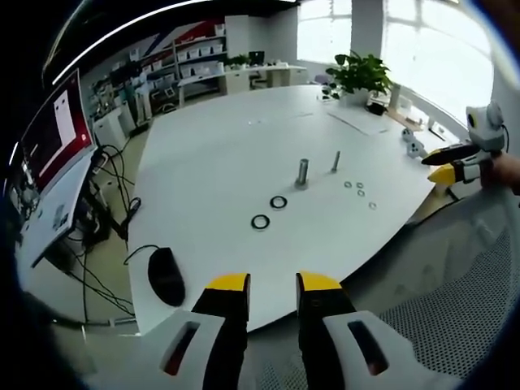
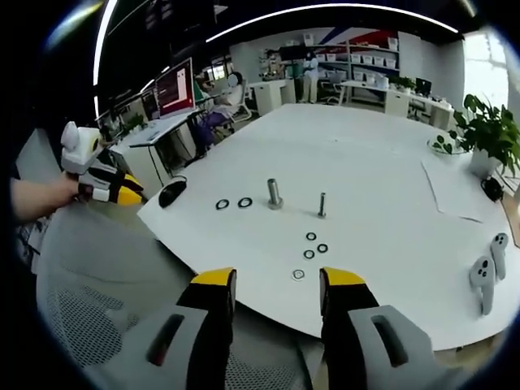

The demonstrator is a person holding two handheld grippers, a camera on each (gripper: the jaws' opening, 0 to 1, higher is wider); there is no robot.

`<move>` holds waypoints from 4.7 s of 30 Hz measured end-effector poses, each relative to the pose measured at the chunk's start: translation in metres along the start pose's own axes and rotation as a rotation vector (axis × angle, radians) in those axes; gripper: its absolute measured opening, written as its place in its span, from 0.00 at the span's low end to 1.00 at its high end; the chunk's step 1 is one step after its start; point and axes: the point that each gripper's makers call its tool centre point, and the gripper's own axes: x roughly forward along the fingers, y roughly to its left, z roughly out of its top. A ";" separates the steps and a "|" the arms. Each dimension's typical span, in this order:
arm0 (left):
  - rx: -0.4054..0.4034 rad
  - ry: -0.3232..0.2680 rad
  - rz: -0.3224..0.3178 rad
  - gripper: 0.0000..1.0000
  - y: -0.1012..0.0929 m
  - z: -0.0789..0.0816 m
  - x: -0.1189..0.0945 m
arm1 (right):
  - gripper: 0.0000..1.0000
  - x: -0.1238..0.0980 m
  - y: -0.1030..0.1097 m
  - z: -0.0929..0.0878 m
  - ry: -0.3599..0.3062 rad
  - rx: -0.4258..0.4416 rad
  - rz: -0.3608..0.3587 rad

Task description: Place the washer onto the threaded stud by aligning its center hole with the stud, sliding it down to the base, and recovering from edge contact or off-axis alignment until the washer reaches the visible bottom stop.

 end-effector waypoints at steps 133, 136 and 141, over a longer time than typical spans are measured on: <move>-0.120 0.237 -0.140 0.33 -0.007 0.012 0.125 | 0.42 0.000 -0.012 -0.002 0.006 0.083 -0.026; -0.144 0.246 -0.146 0.32 -0.003 0.013 0.131 | 0.42 0.000 -0.011 -0.003 0.011 0.076 -0.025; -0.224 0.295 -0.142 0.31 -0.004 -0.003 0.142 | 0.41 -0.001 -0.012 -0.002 0.003 0.082 -0.025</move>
